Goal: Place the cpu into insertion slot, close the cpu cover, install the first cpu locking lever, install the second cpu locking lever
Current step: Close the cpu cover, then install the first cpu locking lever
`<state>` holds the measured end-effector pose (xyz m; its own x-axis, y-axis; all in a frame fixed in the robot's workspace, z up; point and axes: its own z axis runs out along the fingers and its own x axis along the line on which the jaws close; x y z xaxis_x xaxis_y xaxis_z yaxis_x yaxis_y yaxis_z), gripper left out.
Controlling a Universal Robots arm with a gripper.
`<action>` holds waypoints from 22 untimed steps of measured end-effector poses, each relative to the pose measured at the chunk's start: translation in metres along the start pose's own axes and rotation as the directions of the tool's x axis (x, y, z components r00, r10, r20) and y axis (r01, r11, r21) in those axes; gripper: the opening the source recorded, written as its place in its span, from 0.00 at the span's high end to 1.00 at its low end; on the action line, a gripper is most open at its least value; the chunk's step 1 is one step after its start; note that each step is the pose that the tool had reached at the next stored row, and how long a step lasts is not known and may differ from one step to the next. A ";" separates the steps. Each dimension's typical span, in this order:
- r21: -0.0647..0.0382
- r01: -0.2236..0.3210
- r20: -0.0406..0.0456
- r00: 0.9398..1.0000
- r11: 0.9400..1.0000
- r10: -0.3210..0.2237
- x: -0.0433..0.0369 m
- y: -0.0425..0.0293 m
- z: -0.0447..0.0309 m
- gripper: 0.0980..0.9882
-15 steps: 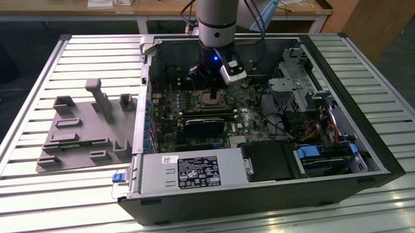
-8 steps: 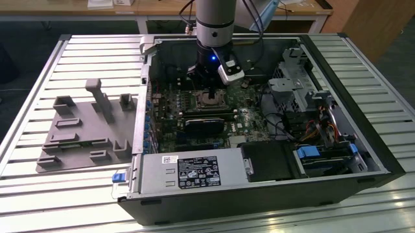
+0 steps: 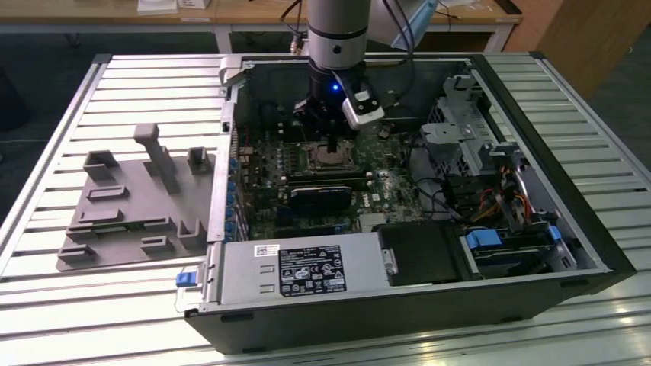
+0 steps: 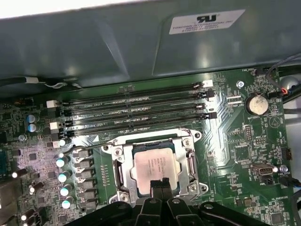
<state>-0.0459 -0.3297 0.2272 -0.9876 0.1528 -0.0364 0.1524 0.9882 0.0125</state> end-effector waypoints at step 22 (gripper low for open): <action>-0.001 0.000 0.001 1.000 1.000 0.000 0.0089 -0.0014 -0.0040 1.00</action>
<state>-0.0551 -0.3297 0.2309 -0.9875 0.1528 -0.0374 0.1524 0.9882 0.0132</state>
